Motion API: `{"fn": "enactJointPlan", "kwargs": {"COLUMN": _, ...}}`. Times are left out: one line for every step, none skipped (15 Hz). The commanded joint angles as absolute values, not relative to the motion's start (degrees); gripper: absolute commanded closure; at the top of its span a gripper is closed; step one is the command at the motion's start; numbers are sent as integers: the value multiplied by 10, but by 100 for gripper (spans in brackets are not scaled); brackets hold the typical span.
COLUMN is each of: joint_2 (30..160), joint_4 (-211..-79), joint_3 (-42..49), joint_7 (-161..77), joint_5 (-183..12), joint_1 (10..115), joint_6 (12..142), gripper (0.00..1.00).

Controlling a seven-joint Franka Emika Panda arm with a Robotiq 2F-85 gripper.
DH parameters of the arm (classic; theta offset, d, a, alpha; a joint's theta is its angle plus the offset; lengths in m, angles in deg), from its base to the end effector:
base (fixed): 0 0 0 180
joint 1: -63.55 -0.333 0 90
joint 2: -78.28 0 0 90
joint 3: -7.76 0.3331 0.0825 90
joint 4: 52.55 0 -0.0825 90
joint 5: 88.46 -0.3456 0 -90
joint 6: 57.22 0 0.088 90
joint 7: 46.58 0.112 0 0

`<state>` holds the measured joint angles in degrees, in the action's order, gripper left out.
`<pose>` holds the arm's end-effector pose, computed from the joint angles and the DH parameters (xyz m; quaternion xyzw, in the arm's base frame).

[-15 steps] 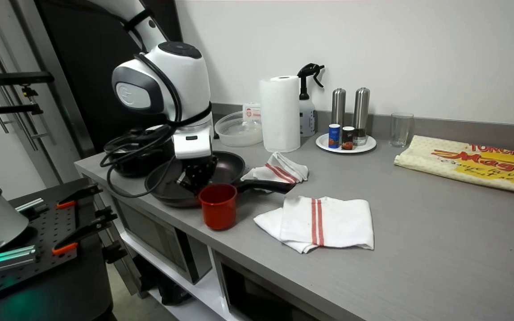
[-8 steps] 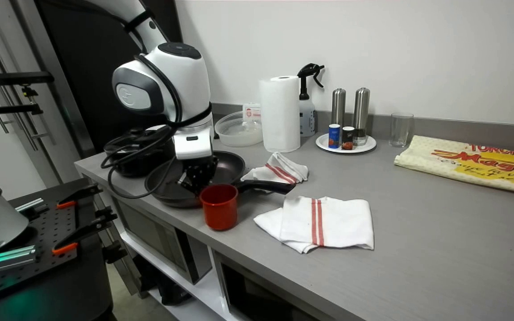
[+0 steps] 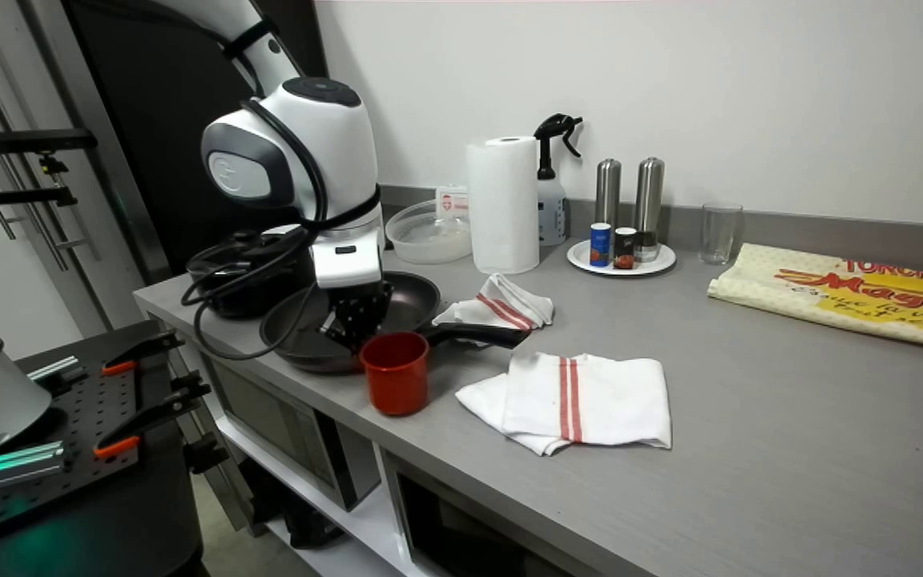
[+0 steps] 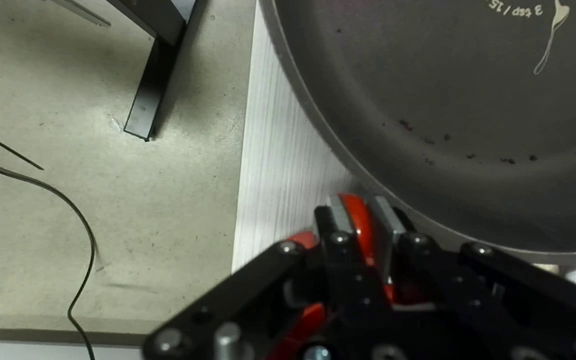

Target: Move the cup to the right

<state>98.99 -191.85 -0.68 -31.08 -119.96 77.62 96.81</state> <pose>0.4207 -0.1942 0.1994 -0.8320 0.5471 0.0373 0.0837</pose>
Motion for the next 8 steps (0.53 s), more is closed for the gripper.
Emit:
{"fn": "enactJointPlan", "kwargs": {"joint_2": 996, "joint_4": -1917, "joint_3": 0, "joint_7": -331, "joint_5": -1209, "joint_1": 786, "joint_6": 983, "gripper": 96}}
{"fn": "enactJointPlan", "kwargs": {"joint_2": 997, "joint_4": -1916, "joint_3": 0, "joint_7": -332, "joint_5": -1209, "joint_1": 787, "joint_6": 984, "gripper": 96}}
{"fn": "enactJointPlan", "kwargs": {"joint_2": 999, "joint_4": -1916, "joint_3": 0, "joint_7": -333, "joint_5": -1208, "joint_1": 788, "joint_6": 985, "gripper": 96}}
{"fn": "enactJointPlan", "kwargs": {"joint_2": 1000, "joint_4": -1915, "joint_3": 1, "joint_7": -335, "joint_5": -1208, "joint_1": 789, "joint_6": 986, "gripper": 96}}
{"fn": "enactJointPlan", "kwargs": {"joint_2": 1000, "joint_4": -1914, "joint_3": 1, "joint_7": -337, "joint_5": -1208, "joint_1": 790, "joint_6": 987, "gripper": 96}}
{"fn": "enactJointPlan", "kwargs": {"joint_2": 1001, "joint_4": -1914, "joint_3": 1, "joint_7": -339, "joint_5": -1207, "joint_1": 791, "joint_6": 988, "gripper": 96}}
{"fn": "enactJointPlan", "kwargs": {"joint_2": 1001, "joint_4": -1914, "joint_3": 0, "joint_7": -339, "joint_5": -1206, "joint_1": 791, "joint_6": 989, "gripper": 96}}
{"fn": "enactJointPlan", "kwargs": {"joint_2": 1000, "joint_4": -1915, "joint_3": 0, "joint_7": -339, "joint_5": -1205, "joint_1": 791, "joint_6": 990, "gripper": 96}}
